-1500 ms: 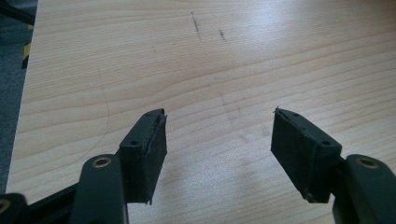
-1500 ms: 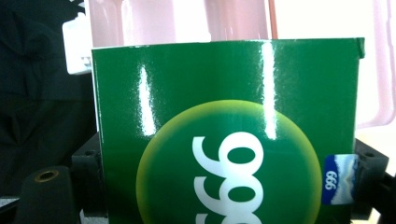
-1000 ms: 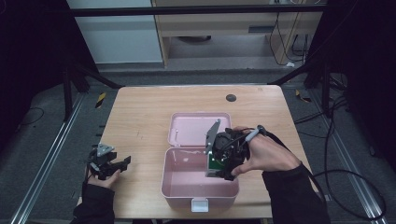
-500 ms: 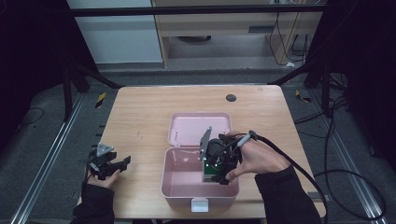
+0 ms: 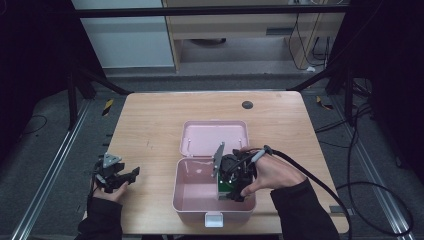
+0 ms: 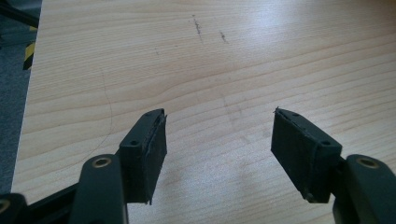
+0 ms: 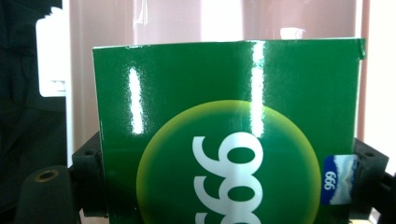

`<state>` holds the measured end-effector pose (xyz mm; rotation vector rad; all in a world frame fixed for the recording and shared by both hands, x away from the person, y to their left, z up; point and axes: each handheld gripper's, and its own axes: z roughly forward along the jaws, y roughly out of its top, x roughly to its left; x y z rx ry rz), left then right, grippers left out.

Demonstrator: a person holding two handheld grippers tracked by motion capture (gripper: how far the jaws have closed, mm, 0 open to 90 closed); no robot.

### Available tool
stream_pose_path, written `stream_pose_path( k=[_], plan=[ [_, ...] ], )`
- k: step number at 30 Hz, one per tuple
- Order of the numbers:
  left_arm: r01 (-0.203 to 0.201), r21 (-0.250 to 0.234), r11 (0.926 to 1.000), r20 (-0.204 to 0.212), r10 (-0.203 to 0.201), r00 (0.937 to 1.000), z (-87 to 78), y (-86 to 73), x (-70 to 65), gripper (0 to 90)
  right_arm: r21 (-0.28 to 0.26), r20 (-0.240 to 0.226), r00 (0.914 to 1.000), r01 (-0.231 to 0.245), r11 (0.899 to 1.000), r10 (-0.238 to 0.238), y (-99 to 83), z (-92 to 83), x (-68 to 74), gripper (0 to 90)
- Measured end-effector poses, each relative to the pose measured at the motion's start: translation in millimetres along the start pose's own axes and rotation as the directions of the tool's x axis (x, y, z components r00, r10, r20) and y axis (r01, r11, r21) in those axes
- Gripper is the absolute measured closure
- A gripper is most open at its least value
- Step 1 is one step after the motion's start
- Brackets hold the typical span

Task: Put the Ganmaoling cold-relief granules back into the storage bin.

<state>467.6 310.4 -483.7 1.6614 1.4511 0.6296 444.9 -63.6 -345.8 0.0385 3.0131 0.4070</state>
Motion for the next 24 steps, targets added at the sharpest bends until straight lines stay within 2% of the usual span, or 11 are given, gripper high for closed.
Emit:
stream_pose_path(
  k=[4,10,12,14,16,21,24],
  plan=[
    [-0.002,0.001,1.0,0.0,0.002,1.0,0.4,-0.1,-0.6,34.9,0.031,0.003,0.9998,0.017,0.999,-0.017,-2.5,7.6,1.0,15.7],
    [-0.002,0.001,1.0,-0.002,0.002,1.0,-0.1,0.1,0.4,35.0,0.035,-0.006,0.9996,0.029,0.999,-0.029,-1.6,15.8,-0.8,15.6],
    [-0.001,0.0,1.0,0.0,0.001,1.0,-0.4,0.1,0.2,35.0,0.021,-0.013,0.9999,0.004,1.0,-0.003,-5.9,20.6,-2.5,15.7],
    [0.0,-0.001,1.0,-0.001,0.0,1.0,-0.1,0.2,0.0,35.0,0.028,-0.011,0.9999,-0.003,1.0,0.003,-7.8,21.8,-2.5,15.6],
    [-0.005,0.004,1.0,-0.001,0.005,1.0,0.4,0.0,0.0,34.9,0.049,0.002,0.9999,0.016,0.999,-0.017,-9.2,24.8,-2.3,15.6],
    [0.0,-0.002,1.0,-0.001,0.0,1.0,0.3,0.1,-0.3,35.0,0.037,-0.014,0.9999,-0.005,0.999,0.006,-14.1,33.2,-4.4,15.5],
    [-0.005,0.004,1.0,-0.001,0.005,1.0,0.3,-0.1,0.2,35.0,0.048,-0.005,1.0,0.005,0.999,-0.005,-15.3,37.4,-5.1,15.3]
  ],
)
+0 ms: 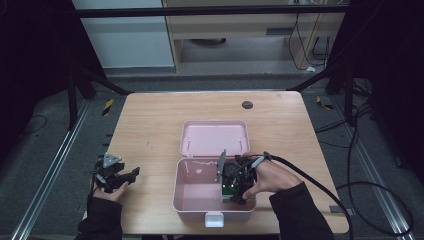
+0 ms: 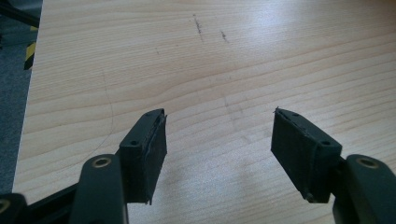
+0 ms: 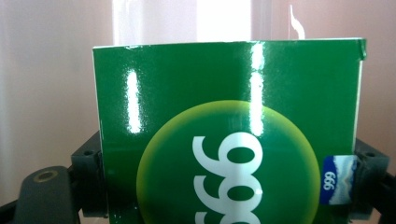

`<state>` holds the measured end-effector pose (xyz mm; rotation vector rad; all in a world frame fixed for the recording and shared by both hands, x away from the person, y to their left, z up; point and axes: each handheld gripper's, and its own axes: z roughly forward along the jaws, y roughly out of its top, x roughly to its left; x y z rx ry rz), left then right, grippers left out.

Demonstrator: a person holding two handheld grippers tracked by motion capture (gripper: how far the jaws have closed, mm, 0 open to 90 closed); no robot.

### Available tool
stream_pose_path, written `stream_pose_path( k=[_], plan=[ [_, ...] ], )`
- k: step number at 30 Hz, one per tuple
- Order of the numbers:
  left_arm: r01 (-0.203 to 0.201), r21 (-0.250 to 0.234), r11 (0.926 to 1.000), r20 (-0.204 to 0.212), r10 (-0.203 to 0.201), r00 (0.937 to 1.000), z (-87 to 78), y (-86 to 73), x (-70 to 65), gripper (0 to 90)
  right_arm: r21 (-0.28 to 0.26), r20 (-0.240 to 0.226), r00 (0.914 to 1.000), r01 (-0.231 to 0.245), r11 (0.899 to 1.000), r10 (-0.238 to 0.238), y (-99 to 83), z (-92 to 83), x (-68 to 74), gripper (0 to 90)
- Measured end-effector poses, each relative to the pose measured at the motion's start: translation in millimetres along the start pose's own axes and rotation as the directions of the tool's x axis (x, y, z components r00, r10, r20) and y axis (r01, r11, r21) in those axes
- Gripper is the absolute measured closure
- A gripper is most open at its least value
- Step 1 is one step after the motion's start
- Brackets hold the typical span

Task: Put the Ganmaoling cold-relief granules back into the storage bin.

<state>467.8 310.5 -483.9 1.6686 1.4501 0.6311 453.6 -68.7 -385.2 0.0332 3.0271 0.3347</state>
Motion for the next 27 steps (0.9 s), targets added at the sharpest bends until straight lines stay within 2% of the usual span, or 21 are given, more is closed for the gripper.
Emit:
stream_pose_path(
  k=[8,12,13,15,17,19,23,25,27],
  plan=[
    [-0.002,0.002,1.0,-0.001,0.002,1.0,0.0,0.0,0.4,35.0,0.021,-0.009,0.9999,0.006,1.0,-0.006,0.4,10.0,-3.8,14.5],
    [0.004,-0.004,1.0,0.002,-0.004,1.0,0.1,0.0,-0.5,35.0,0.04,-0.048,0.9985,-0.024,0.999,0.026,-1.0,18.1,-5.0,13.9],
    [0.002,-0.002,1.0,0.001,-0.002,1.0,0.1,0.0,-0.1,35.0,0.048,-0.053,0.9984,-0.016,0.999,0.019,-1.7,19.6,-5.6,13.3],
    [-0.002,0.006,1.0,0.001,0.002,1.0,0.3,-0.2,0.6,35.0,0.053,-0.044,0.9986,-0.027,0.998,0.029,-2.4,19.3,-5.7,12.0],
    [-0.002,0.006,1.0,0.0,0.002,1.0,0.6,-0.2,0.4,35.0,0.017,-0.042,0.9983,-0.041,0.999,0.042,-3.7,13.9,-7.3,11.2],
    [-0.001,0.004,1.0,0.0,0.001,1.0,0.5,-0.2,0.0,35.0,-0.013,-0.01,0.9992,-0.039,0.999,0.039,-4.6,4.5,-8.0,11.4],
    [0.002,0.001,1.0,0.001,-0.002,1.0,0.5,-0.3,-0.5,35.1,-0.069,0.014,0.9992,-0.036,0.997,0.037,-6.7,-12.4,-5.7,11.5],
    [0.001,0.003,1.0,0.003,-0.001,1.0,0.3,-0.3,-0.2,35.4,-0.112,0.024,0.9986,-0.044,0.993,0.047,-9.2,-22.3,-3.5,12.7],
    [0.0,0.005,1.0,0.004,0.0,1.0,0.3,-0.3,0.0,35.5,-0.155,0.053,0.9966,-0.054,0.986,0.063,-13.0,-33.5,-2.2,15.8]
  ],
)
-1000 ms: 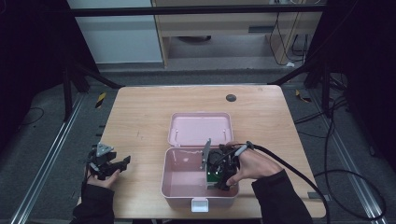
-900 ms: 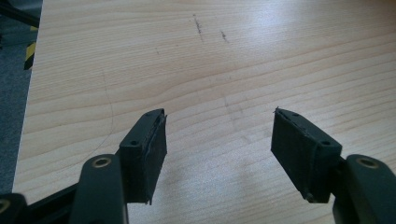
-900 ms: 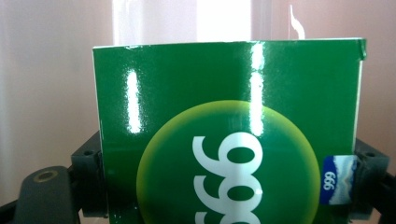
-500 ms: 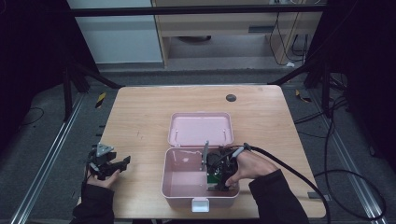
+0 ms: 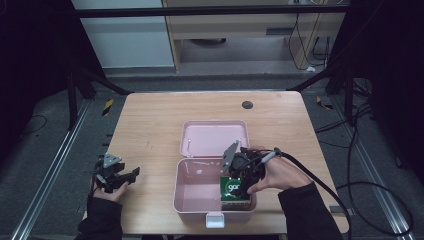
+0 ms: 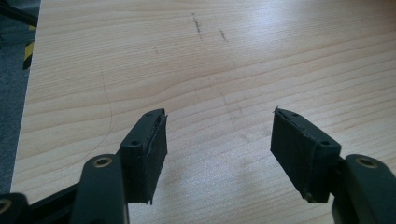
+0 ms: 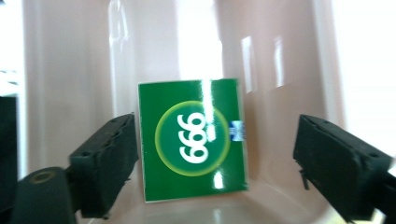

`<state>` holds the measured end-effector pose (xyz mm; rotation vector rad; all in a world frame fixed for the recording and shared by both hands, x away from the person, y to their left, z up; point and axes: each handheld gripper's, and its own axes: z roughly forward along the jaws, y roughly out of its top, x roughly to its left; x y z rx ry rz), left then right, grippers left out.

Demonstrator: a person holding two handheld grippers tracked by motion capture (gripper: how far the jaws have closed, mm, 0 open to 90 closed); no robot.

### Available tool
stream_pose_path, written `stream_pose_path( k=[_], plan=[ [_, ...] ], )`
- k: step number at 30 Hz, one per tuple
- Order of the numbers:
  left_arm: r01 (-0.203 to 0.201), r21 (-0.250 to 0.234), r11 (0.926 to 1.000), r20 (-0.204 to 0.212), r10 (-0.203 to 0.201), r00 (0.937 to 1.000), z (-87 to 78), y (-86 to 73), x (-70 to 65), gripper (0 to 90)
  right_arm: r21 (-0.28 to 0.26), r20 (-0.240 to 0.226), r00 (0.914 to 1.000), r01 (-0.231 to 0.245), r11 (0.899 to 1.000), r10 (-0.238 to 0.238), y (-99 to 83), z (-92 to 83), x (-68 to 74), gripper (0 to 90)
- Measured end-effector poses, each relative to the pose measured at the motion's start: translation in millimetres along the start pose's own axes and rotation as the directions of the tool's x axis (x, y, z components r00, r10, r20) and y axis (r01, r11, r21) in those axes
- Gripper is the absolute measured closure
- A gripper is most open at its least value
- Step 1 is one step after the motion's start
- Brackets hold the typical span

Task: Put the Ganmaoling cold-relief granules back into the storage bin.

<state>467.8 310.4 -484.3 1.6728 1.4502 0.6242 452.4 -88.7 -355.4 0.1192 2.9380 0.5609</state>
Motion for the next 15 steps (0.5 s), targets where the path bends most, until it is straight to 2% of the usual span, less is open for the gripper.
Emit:
stream_pose_path(
  k=[2,5,10,12,15],
  plan=[
    [0.002,-0.002,1.0,0.0,-0.002,1.0,0.0,0.0,-0.3,36.0,-0.052,0.032,0.9995,-0.001,0.999,0.003,-4.4,-12.4,0.3,21.8],
    [0.002,-0.001,1.0,0.002,-0.002,1.0,-0.4,0.3,-0.8,36.9,-0.129,0.088,0.9951,-0.034,0.991,0.046,-14.5,-30.1,-0.4,29.0],
    [0.004,0.005,1.0,0.01,-0.004,0.9999,-1.1,0.6,-1.9,39.7,-0.19,0.144,0.9826,-0.09,0.978,0.118,-34.8,-46.8,-1.2,33.8],
    [0.005,0.012,0.9999,0.02,-0.005,0.9998,-1.3,0.6,-1.5,41.4,-0.227,0.18,0.9686,-0.129,0.965,0.172,-45.1,-50.1,-2.4,32.9],
    [0.012,0.014,0.9998,0.036,-0.013,0.9993,-1.8,0.6,-1.6,46.3,-0.28,0.213,0.9397,-0.203,0.938,0.267,-65.9,-51.2,-3.8,26.6]
  ],
)
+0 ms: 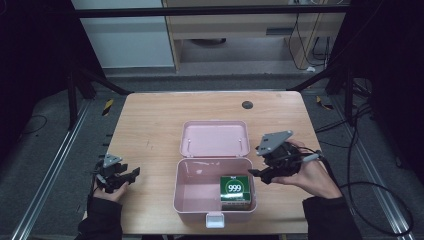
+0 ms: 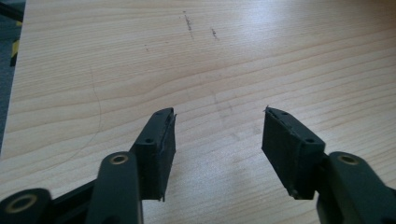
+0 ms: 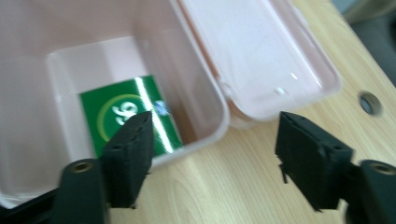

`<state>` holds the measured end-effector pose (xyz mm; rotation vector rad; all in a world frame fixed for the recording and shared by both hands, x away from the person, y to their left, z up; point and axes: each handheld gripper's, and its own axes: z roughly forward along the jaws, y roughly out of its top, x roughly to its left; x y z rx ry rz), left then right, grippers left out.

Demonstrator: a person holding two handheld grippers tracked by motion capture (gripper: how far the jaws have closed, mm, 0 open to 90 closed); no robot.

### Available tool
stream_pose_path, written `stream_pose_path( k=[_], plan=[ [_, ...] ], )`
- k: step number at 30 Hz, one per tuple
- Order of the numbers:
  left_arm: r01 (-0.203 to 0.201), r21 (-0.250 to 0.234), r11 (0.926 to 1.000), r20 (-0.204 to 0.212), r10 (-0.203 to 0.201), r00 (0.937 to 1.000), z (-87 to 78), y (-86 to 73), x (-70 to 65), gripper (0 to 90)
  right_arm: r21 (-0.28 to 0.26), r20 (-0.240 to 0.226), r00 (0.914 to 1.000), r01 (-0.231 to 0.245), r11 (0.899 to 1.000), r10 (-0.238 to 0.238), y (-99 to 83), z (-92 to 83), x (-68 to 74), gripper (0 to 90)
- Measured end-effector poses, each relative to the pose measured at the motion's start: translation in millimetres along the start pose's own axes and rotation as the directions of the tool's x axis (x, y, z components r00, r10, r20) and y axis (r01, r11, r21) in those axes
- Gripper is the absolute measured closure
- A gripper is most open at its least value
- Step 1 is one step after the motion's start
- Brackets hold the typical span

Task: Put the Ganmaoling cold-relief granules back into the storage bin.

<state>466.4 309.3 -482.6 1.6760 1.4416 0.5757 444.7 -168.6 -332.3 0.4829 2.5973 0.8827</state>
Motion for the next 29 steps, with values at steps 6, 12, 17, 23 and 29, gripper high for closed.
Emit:
stream_pose_path(
  k=[6,12,17,23,29],
  plan=[
    [-0.005,0.005,1.0,0.012,0.005,0.9999,-0.2,0.1,-2.5,53.6,-0.107,0.133,0.9717,-0.182,0.978,0.195,-52.8,1.9,-9.0,22.1],
    [-0.01,0.008,0.9999,0.013,0.01,0.9999,-0.1,-0.4,-3.0,54.3,-0.183,0.239,0.8841,-0.365,0.913,0.401,-98.1,22.9,-19.7,14.6],
    [-0.021,0.009,0.9997,0.019,0.021,0.9996,2.8,-1.5,-4.4,50.5,-0.193,0.291,0.8212,-0.452,0.871,0.491,-130.7,41.7,-26.7,9.8],
    [-0.03,0.01,0.9995,0.016,0.03,0.9994,6.2,-2.9,-4.6,42.4,-0.234,0.336,0.7327,-0.544,0.806,0.592,-156.1,54.4,-32.2,6.2],
    [-0.022,0.003,0.9997,-0.001,0.022,0.9997,7.5,-3.1,-1.2,34.6,-0.21,0.383,0.7031,-0.565,0.798,0.599,-168.4,61.7,-32.4,4.7]
  ],
)
